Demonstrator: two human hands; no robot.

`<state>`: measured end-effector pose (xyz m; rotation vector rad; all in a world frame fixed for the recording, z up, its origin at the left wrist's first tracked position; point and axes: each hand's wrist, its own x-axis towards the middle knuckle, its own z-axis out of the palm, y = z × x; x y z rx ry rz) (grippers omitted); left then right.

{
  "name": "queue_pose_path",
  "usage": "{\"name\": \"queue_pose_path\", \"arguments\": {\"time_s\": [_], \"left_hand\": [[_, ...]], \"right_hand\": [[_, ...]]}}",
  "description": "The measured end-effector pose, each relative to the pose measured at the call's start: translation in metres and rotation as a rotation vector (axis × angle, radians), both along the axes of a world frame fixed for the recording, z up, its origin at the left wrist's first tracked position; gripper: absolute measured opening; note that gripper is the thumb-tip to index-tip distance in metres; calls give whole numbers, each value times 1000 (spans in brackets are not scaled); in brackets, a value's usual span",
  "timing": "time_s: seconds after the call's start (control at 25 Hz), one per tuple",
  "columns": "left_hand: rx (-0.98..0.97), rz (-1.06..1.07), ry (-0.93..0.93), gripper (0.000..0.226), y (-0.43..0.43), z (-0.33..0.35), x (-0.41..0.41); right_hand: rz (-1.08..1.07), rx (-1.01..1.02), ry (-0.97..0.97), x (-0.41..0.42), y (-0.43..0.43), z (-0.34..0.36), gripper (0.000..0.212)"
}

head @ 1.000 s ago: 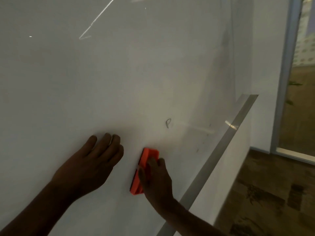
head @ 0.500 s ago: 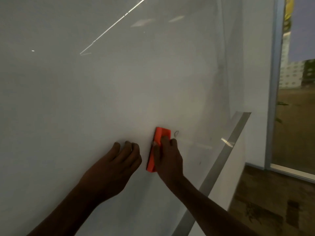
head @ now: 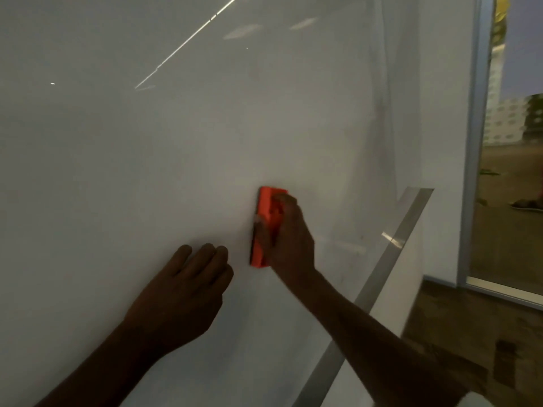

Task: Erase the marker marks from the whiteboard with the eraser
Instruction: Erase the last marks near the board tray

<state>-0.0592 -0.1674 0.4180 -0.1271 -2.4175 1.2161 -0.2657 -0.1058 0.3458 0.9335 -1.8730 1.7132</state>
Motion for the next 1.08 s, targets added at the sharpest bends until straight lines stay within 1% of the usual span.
{"name": "queue_pose_path", "arguments": {"time_s": [0.08,0.12,0.2,0.24,0.32,0.36,0.4,0.44,0.48,0.6,0.68,0.72,0.76,0.88,0.96,1.04,1.08], "left_hand": [[67,33,103,33,7,2,-16],[84,51,142,31,9,3,-33],[94,81,171,30,12,4,-67],[84,93,152,30,12,2,-90],[41,95,67,33,13,-7,-138],[19,90,13,34,15,-14,-161],[6,83,-37,34,16,-22,-179],[-5,74,-77,35,16,-29,-198],[-12,69,-106,35,16,-35,-216],[-36,87,-136,40,8,-53,-247],[-50,82,-115,43,2,-60,-249],[-55,77,-109,44,0,-62,-250],[-68,78,-106,43,-1,-64,-249],[-94,105,-107,39,-1,-65,-250],[-103,120,-112,39,-1,-65,-252],[-119,137,-115,39,1,-65,-252],[-111,144,-121,41,2,-65,-252]], "right_hand": [[25,13,34,11,-3,-9,64],[12,33,5,2,-4,-24,64],[-27,106,-117,-20,-1,-67,65],[-33,159,-232,-40,3,-95,65],[-68,255,-536,-78,14,-150,62],[-82,294,-692,-93,21,-170,60],[-87,307,-794,-99,24,-183,59],[-85,291,-829,-100,21,-192,58],[-81,247,-803,-97,15,-199,60],[-27,160,-618,-76,1,-215,71],[37,184,-529,-83,2,-235,69],[33,206,-516,-95,2,-247,66],[-7,228,-537,-109,3,-259,66],[-185,240,-741,-158,0,-282,62],[-223,203,-835,-180,-3,-289,60],[-240,179,-988,-199,-1,-273,62],[-238,156,-1069,-209,-1,-256,59]]}}
